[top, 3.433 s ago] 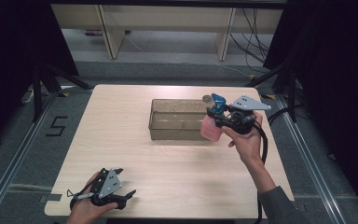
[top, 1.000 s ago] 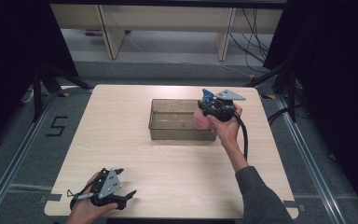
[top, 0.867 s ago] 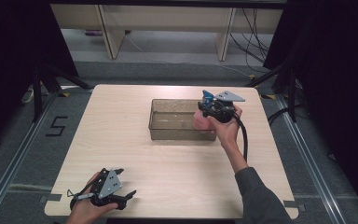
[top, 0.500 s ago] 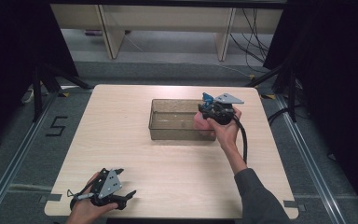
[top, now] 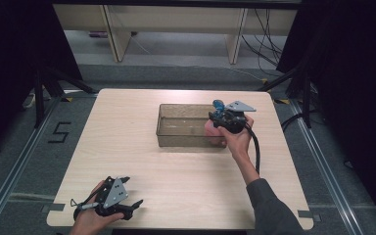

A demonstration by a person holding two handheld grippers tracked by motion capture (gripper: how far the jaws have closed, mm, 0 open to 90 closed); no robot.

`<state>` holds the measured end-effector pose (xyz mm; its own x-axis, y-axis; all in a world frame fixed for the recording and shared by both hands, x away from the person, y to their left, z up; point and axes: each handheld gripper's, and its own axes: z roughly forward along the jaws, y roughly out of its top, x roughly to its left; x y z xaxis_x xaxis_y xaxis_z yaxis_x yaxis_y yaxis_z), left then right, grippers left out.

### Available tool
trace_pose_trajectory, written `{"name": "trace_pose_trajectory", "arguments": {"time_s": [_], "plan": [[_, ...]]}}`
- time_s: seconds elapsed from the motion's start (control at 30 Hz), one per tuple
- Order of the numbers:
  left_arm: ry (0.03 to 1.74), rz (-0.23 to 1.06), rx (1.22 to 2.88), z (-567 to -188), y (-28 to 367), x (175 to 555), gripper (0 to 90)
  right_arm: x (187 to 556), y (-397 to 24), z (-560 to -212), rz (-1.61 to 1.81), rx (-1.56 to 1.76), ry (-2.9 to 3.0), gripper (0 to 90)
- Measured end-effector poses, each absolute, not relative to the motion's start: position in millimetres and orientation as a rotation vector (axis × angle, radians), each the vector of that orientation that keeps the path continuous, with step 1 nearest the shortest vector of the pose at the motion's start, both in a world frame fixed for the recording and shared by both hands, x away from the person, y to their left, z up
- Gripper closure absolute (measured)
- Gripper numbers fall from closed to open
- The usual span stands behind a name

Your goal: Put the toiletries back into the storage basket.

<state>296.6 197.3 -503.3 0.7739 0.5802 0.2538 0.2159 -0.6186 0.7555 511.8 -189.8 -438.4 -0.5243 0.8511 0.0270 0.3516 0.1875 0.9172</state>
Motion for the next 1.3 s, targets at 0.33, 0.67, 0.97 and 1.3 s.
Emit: {"name": "trace_pose_trajectory", "arguments": {"time_s": [0.33, 0.67, 0.97, 1.3], "plan": [[0.592, 0.642, 2.212, -503.7, 197.0, 296.6, 15.1, 510.7, -191.0, -440.6, 1.309, 1.108, 1.959, 53.7], [0.588, 0.642, 2.216, -503.8, 196.9, 296.6, 15.1, 508.4, -191.4, -443.1, 1.294, 1.112, 1.983, 53.5], [0.581, 0.625, 2.229, -503.3, 197.2, 296.7, 15.0, 506.1, -193.2, -438.8, 1.409, 1.165, 1.926, 36.7], [0.583, 0.622, 2.225, -503.6, 197.0, 296.8, 15.1, 500.9, -198.8, -432.7, 1.417, 1.184, 1.895, 30.4]]}}
